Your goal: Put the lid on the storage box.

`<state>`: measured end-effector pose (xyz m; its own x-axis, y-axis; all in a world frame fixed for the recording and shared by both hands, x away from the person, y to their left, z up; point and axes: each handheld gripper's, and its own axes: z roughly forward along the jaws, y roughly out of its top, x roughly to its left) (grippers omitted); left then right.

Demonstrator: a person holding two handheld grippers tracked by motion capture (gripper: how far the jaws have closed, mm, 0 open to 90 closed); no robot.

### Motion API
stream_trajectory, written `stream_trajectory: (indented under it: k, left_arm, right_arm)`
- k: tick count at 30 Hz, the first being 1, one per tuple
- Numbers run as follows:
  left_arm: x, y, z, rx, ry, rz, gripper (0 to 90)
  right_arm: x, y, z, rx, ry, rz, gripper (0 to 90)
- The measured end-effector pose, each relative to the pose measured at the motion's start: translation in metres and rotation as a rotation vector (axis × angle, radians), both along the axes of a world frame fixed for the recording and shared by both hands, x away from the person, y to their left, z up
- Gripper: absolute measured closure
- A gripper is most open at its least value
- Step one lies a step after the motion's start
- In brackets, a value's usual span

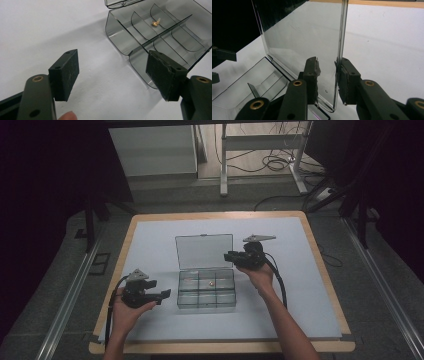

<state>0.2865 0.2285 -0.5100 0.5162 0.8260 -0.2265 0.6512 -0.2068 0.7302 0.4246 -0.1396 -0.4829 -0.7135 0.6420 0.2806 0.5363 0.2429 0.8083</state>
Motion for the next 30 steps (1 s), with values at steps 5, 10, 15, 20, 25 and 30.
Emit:
stream_trajectory:
  k: [5, 10, 15, 20, 25, 30]
  left_arm:
    - [0.0, 0.0, 0.0, 0.001, 0.0, 0.001, 27.1]
    - [0.0, -0.001, 0.0, 0.003, -0.001, 0.0, 27.1]
    - [0.0, -0.001, 0.0, 0.003, -0.002, -0.001, 27.0]
    - [0.0, -0.001, 0.0, 0.004, -0.003, -0.002, 27.1]
    - [0.0, -0.001, 0.0, 0.006, -0.002, -0.004, 27.0]
    - [0.0, -0.002, 0.0, 0.007, -0.002, -0.005, 27.1]
  right_arm:
    - [-0.001, 0.0, 0.001, -0.004, -0.003, 0.003, 69.3]
    - [-0.003, -0.001, 0.003, -0.004, -0.009, 0.008, 69.1]
    - [-0.004, -0.001, 0.004, -0.009, -0.017, 0.013, 68.5]
    - [-0.007, -0.002, 0.005, -0.009, -0.029, 0.019, 67.9]
    - [-0.009, -0.002, 0.007, -0.004, -0.031, 0.027, 66.9]
    - [-0.011, -0.003, 0.007, -0.002, -0.037, 0.031, 66.4]
